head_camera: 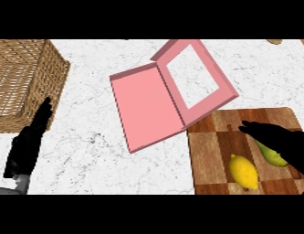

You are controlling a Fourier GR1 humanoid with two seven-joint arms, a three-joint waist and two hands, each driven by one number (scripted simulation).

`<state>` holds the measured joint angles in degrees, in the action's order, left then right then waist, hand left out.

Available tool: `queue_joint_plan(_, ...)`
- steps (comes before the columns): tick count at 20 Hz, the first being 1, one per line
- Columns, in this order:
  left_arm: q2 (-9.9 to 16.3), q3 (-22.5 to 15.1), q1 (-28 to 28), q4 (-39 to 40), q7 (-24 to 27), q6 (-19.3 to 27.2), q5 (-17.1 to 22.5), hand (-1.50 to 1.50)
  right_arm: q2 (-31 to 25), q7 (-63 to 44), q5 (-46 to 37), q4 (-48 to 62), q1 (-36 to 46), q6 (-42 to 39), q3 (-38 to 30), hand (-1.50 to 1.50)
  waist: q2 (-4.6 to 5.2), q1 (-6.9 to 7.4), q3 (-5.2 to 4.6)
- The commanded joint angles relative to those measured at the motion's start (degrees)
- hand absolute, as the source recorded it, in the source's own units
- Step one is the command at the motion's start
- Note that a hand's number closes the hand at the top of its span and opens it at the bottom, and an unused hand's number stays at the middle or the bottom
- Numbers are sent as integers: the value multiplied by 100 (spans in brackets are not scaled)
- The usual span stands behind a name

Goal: Pick the lemon from the cutting board and place it in the cardboard box

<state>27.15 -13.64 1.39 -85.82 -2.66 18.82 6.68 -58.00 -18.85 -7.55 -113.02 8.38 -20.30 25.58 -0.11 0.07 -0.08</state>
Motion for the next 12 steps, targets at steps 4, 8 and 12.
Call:
queue_joint_plan(4,-111,312,6,121,33,-425,-30,0,755,-939,-629,-276,-113,-388,-20,-150,7,-17,6)
queue_joint_plan(8,-254,164,-340,-533,-251,-175,-406,0,1087,-625,-1392,105,-362,-376,148,-150,5,10,10)
queue_joint_plan(12,-427,313,-466,-82,254,-308,-525,0,1180,-368,-1656,176,-738,-436,-67,-150,6,-18,9)
